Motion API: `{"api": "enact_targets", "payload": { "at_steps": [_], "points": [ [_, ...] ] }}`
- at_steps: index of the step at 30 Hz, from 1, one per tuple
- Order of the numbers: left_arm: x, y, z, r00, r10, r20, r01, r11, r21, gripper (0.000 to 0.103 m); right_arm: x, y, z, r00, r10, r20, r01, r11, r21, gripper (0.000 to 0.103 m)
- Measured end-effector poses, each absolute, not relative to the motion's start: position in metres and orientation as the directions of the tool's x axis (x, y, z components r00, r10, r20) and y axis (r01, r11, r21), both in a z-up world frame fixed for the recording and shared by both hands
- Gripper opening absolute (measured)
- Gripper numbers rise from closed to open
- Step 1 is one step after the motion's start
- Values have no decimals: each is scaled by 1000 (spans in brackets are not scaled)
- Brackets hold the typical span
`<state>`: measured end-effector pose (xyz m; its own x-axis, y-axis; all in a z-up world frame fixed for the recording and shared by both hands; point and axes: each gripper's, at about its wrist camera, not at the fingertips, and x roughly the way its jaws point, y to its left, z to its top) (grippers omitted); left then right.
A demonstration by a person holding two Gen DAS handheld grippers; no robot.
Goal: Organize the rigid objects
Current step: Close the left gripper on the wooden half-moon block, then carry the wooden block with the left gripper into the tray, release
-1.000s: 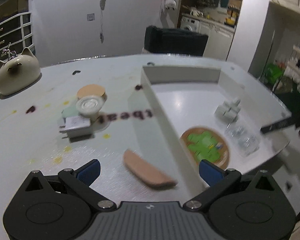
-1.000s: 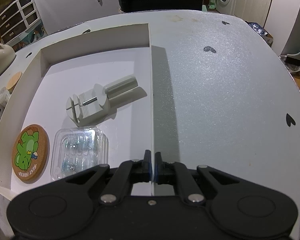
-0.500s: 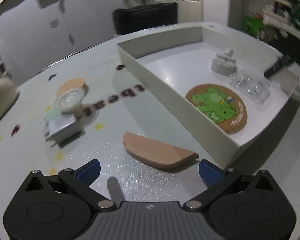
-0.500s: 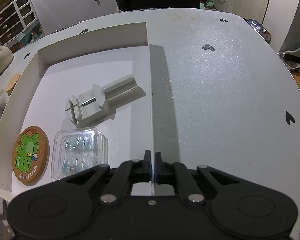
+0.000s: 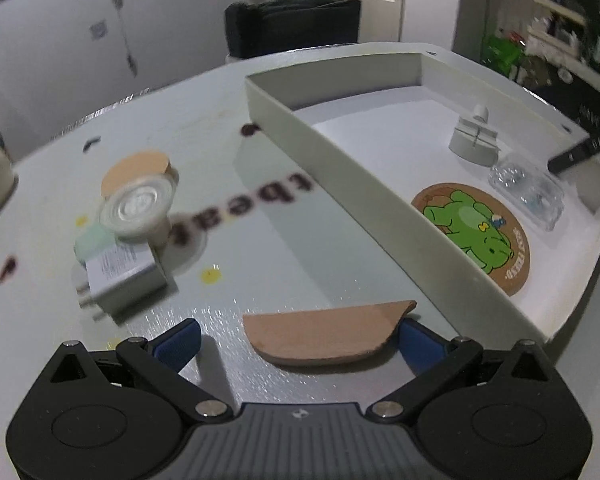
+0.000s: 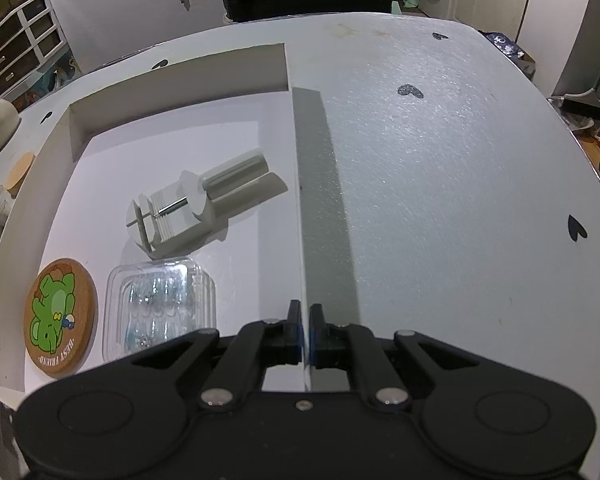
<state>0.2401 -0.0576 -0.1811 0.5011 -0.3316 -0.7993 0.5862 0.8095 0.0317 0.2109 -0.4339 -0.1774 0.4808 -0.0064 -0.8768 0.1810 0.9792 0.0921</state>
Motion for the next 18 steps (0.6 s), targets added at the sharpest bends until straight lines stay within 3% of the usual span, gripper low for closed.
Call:
{"api": "enact_targets", "payload": {
  "at_steps": [5, 10, 18],
  "points": [
    [234, -57, -181, 529, -338, -779, 542, 840, 4, 98, 211, -433, -178, 480, -10, -877, 187, 978, 91, 6],
    [229, -62, -178, 549, -353, -758, 544, 839, 3, 81, 211, -433, -177, 480, -11, -877, 188, 978, 90, 6],
    [222, -61, -176, 557, -351, -752, 518, 855, -15, 80, 211, -433, -177, 479, -12, -878, 186, 979, 88, 6]
  ]
}}
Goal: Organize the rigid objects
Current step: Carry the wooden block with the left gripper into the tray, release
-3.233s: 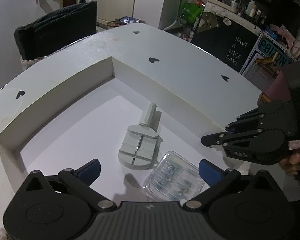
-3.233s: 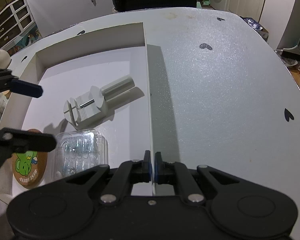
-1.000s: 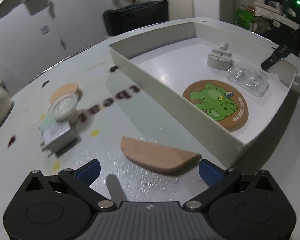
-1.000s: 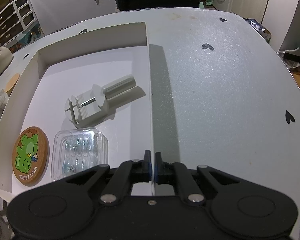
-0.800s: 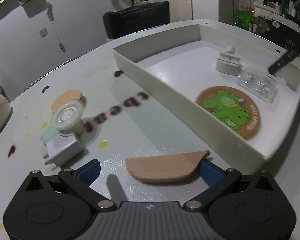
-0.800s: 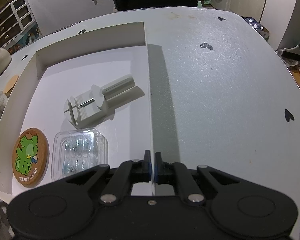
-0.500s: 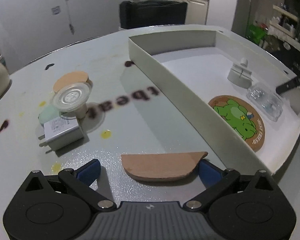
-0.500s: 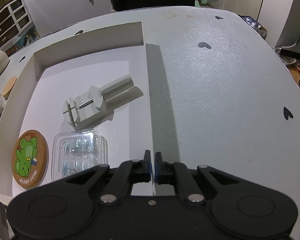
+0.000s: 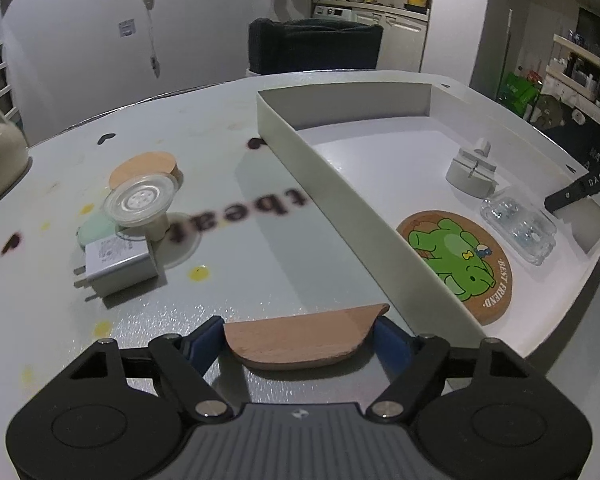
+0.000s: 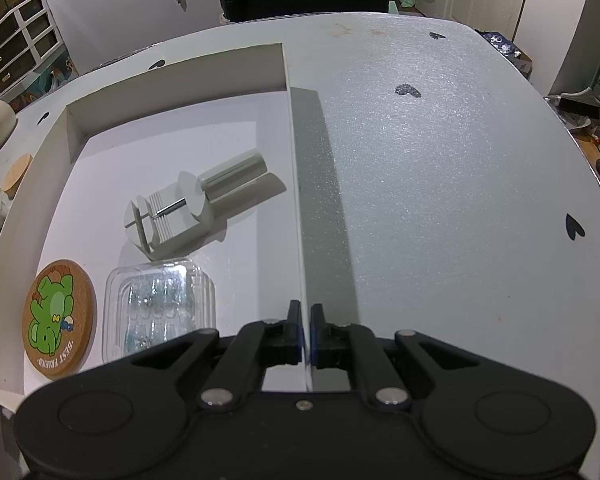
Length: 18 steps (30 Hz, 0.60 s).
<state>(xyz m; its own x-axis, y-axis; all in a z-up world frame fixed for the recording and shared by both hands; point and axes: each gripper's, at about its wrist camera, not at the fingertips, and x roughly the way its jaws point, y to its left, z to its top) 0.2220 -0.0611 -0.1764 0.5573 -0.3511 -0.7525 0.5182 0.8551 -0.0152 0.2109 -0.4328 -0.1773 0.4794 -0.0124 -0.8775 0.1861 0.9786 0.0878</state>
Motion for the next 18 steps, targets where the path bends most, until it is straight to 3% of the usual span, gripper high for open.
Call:
{"api": "enact_targets", "payload": {
  "at_steps": [9, 18],
  "points": [
    [219, -44, -156, 608, -309, -732, 399, 915, -55, 80, 211, -433, -177, 479, -12, -878, 186, 979, 88, 6],
    [223, -59, -119, 645, -336, -686, 392, 917, -80, 80, 210, -433, -176, 482, -7, -876, 179, 980, 91, 6]
  ]
}}
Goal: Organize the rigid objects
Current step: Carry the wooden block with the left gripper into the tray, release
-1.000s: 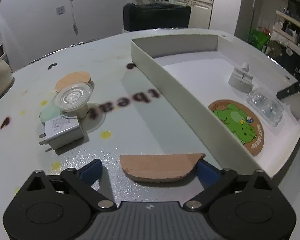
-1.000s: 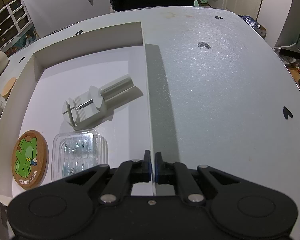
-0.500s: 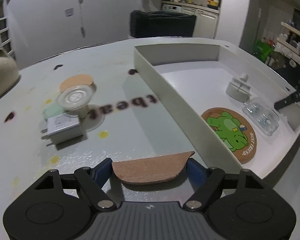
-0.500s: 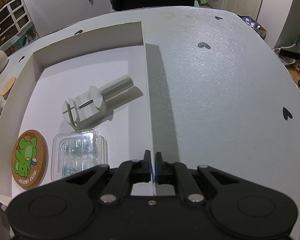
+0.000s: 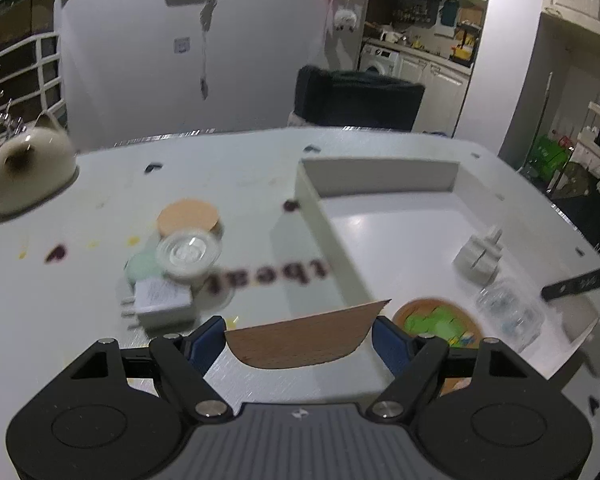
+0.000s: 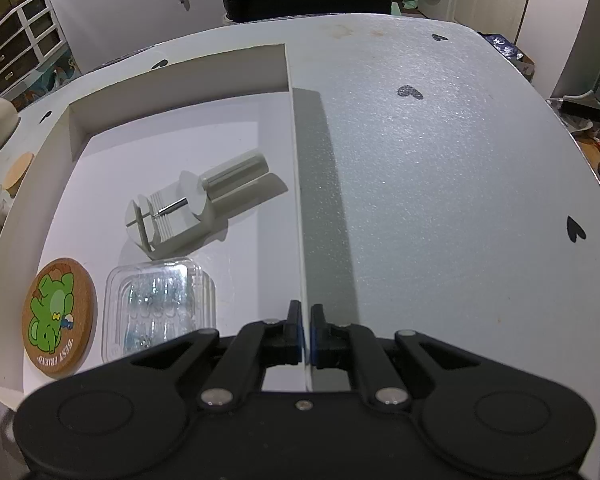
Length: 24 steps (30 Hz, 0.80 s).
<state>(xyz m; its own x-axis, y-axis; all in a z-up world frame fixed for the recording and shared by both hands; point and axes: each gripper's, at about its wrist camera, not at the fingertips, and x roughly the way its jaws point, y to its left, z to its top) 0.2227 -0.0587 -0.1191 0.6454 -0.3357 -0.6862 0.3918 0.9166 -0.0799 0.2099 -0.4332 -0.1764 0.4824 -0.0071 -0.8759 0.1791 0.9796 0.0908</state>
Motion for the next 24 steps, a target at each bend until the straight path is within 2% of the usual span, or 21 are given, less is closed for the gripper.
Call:
{"api": "enact_targets", "payload": {
  "at_steps": [14, 24],
  "points": [
    [248, -143, -88, 608, -424, -672, 512, 856, -77, 80, 208, -435, -176, 487, 0, -873, 174, 980, 97, 5],
    [270, -213, -115, 520, -384, -763, 629, 777, 37, 80, 207, -436, -176, 489, 5, -872, 173, 980, 103, 5]
  ]
}}
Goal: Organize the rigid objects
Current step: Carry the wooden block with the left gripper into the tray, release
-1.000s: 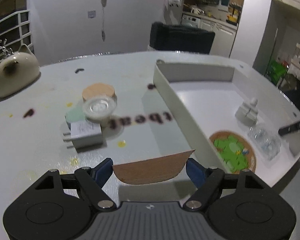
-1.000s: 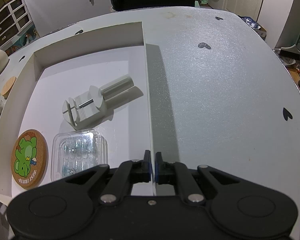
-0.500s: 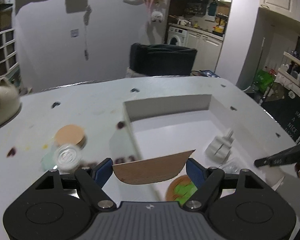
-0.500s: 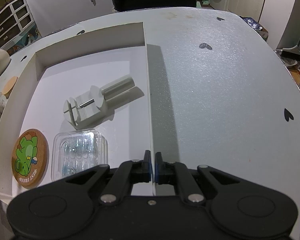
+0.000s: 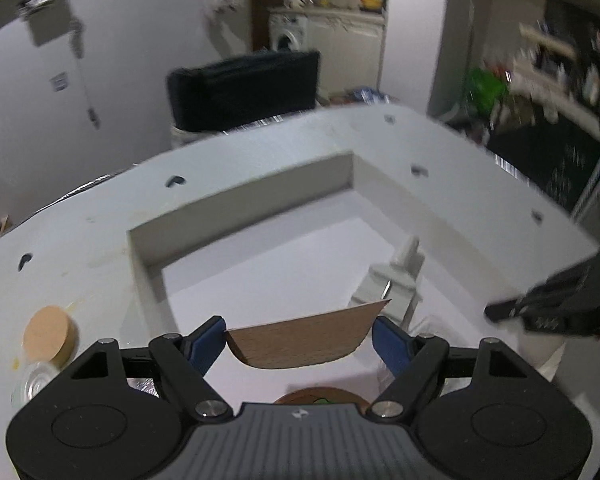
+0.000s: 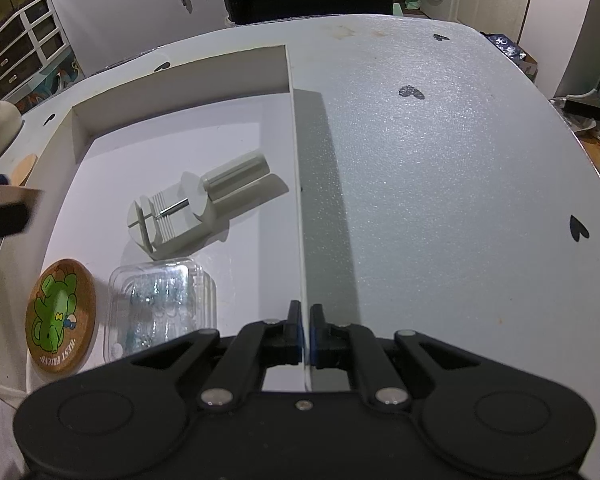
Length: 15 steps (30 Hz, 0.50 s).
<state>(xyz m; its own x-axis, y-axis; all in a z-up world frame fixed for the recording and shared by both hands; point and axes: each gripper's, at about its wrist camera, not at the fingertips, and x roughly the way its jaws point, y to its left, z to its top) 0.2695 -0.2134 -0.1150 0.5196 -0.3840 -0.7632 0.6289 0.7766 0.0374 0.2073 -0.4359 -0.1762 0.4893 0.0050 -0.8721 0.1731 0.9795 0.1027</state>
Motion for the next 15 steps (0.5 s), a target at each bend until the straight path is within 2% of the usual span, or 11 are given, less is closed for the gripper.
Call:
{"api": "enact_targets", "payload": {
  "at_steps": [12, 15],
  "points": [
    [288, -239, -151, 430, -300, -851, 712, 693, 115, 80, 207, -437, -176, 490, 8, -872, 173, 979, 106, 5],
    [291, -239, -154, 426, -302, -853, 708, 698, 106, 83, 207, -437, -176, 489, 8, -872, 173, 979, 106, 5]
  ]
}}
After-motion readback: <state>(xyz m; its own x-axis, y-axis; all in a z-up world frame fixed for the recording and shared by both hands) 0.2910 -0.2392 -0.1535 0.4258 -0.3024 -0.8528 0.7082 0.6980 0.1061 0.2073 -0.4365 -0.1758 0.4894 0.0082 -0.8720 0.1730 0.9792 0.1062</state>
